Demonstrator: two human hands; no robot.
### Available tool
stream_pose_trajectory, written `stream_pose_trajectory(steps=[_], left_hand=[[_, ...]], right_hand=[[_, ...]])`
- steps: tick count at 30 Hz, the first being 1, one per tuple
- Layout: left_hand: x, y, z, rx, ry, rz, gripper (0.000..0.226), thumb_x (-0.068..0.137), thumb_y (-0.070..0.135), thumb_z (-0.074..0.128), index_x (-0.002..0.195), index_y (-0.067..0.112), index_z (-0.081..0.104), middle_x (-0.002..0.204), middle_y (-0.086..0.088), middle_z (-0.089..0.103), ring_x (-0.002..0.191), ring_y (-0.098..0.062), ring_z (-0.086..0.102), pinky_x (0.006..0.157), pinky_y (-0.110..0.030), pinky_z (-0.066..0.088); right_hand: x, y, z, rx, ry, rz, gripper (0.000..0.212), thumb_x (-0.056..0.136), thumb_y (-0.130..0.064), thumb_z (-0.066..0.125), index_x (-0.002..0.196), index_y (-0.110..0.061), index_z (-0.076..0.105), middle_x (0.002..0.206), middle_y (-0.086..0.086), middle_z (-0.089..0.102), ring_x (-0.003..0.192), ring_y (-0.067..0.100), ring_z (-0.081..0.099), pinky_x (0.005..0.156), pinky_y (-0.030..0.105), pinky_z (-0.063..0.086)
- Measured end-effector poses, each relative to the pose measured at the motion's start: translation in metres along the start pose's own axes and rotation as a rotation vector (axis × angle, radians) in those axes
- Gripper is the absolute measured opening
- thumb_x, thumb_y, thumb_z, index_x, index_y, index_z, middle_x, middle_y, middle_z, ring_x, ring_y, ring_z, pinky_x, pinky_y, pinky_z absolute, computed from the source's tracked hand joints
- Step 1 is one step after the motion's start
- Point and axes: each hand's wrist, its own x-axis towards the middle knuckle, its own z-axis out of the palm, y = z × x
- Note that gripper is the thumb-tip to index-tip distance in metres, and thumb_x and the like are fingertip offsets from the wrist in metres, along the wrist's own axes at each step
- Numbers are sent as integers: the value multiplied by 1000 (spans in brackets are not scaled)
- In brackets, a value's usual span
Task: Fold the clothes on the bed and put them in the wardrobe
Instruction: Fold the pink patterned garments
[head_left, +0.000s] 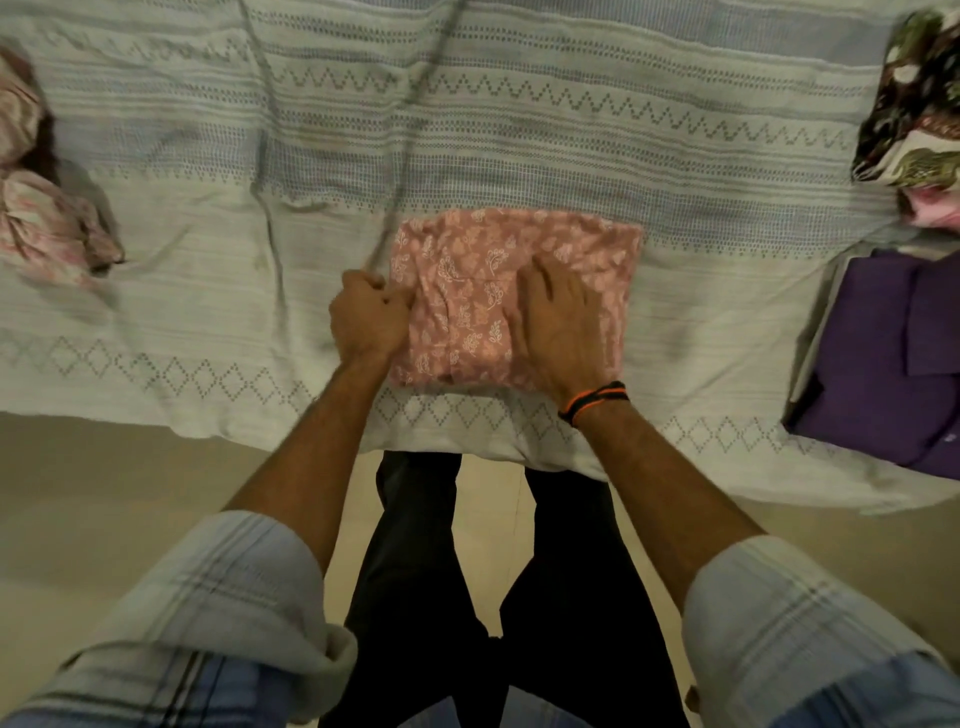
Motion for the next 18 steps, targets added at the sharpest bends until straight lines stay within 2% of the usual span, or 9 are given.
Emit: stream_pose_trajectory(steps=[2, 4, 7, 9, 11, 13, 15, 18], left_hand=[[0, -5, 3, -66, -61, 11, 32, 90, 38, 67, 105, 10, 67, 93, 3, 65, 87, -12, 60, 75, -22, 42], [4, -3, 3, -106, -42, -3, 26, 90, 35, 67, 101, 12, 73, 92, 1, 70, 86, -13, 64, 75, -21, 44], [18, -4, -3, -169, 161, -155, 27, 93, 34, 63, 104, 12, 74, 104, -6, 73, 99, -21, 67, 78, -23, 46], [26, -11, -10, -344, 189, -245, 26, 91, 39, 65, 90, 15, 75, 93, -7, 75, 89, -23, 70, 78, -29, 55], [26, -22, -10, -455, 72, -235, 28, 91, 38, 67, 73, 17, 70, 73, -6, 73, 67, -22, 70, 69, -40, 61], [13, -31, -11, -393, -108, -177, 28, 90, 37, 69, 72, 15, 69, 72, -7, 72, 60, -19, 67, 64, -38, 61], [-4, -40, -13, -320, -254, -139, 23, 82, 36, 77, 73, 17, 68, 75, -4, 72, 66, -17, 68, 71, -36, 61], [-27, -59, -12, -210, -337, -115, 27, 67, 28, 89, 76, 17, 66, 78, 1, 70, 79, -16, 69, 81, -34, 59]], right_hand=[[-11, 4, 10, -6, -52, -3, 45, 95, -28, 56, 130, 0, 53, 143, 23, 47, 131, 37, 47, 107, 50, 39], [-14, 7, 14, 22, -94, 1, 49, 96, -27, 55, 136, 2, 49, 149, 24, 40, 136, 38, 41, 113, 52, 33], [-12, 10, 14, 56, -124, 22, 52, 99, -30, 51, 139, 3, 46, 152, 23, 37, 140, 37, 37, 116, 51, 30], [-11, 11, 14, 58, -145, 17, 54, 100, -31, 48, 142, 3, 43, 154, 22, 34, 142, 36, 35, 117, 51, 29], [-10, 10, 14, 53, -149, 17, 54, 100, -29, 48, 143, 3, 41, 155, 23, 32, 142, 37, 33, 117, 52, 28], [-12, 7, 13, 41, -143, 22, 54, 100, -28, 49, 143, 3, 41, 155, 23, 32, 142, 38, 33, 117, 54, 27], [-15, 3, 13, 24, -132, 26, 52, 99, -27, 51, 140, 4, 44, 152, 25, 36, 140, 39, 36, 116, 53, 28], [-25, 1, 12, -22, -59, 16, 43, 97, -24, 55, 131, 2, 52, 144, 23, 46, 132, 38, 45, 109, 51, 38]])
